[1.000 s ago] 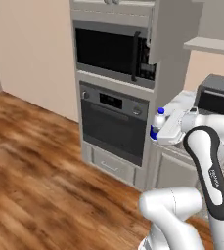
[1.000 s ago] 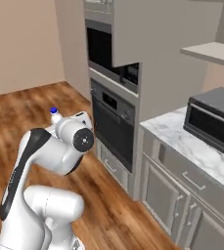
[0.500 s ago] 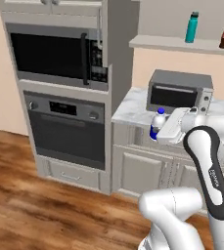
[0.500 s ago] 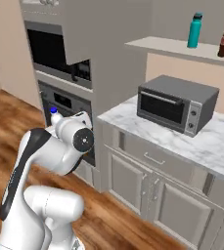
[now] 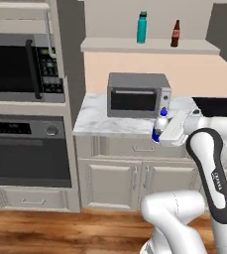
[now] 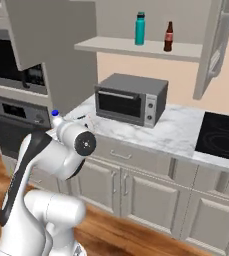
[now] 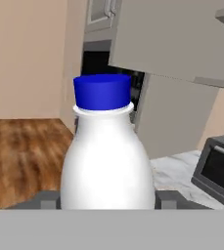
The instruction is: Pick the bottled water, bottled drink, water bottle from the counter and place them in the open cabinet.
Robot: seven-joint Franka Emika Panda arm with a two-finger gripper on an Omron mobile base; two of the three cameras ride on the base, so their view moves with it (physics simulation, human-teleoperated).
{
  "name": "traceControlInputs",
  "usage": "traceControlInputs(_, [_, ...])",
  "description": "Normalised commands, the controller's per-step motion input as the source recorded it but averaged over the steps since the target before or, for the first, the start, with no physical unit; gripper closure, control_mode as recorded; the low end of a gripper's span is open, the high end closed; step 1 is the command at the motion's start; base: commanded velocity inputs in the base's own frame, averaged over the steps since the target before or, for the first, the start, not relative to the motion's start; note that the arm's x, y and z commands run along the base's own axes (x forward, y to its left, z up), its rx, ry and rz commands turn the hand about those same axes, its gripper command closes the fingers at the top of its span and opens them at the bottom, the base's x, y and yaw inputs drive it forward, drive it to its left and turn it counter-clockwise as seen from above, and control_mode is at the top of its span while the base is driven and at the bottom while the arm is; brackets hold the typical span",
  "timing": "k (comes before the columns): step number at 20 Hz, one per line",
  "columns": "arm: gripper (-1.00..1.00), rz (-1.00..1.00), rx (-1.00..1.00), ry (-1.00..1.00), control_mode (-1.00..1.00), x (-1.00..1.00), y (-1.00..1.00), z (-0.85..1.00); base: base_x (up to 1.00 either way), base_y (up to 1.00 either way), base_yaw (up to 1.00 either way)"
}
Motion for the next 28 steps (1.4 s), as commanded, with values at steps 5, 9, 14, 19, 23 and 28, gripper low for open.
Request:
traceControlInputs(5, [1.00,0.00,0.00,0.00,1.00,0.00,0.00,0.00,0.61,0.02,-0.42])
traceControlInputs(9, [1.00,0.00,0.00,0.00,1.00,0.00,0.00,0.00,0.69,0.28,-0.29])
traceControlInputs(14, [1.00,0.00,0.00,0.00,1.00,0.00,0.00,0.00,0.66,0.27,-0.20])
traceControlInputs(19, [1.00,0.00,0.00,0.00,1.00,0.00,0.00,0.00,0.61,0.32,-0.09])
traceControlInputs(23, [1.00,0.00,0.00,0.00,1.00,0.00,0.00,0.00,0.59,0.30,-0.04])
traceControlInputs(28, [1.00,0.00,0.00,0.00,1.00,0.00,0.00,0.00,0.57,0.23,-0.01])
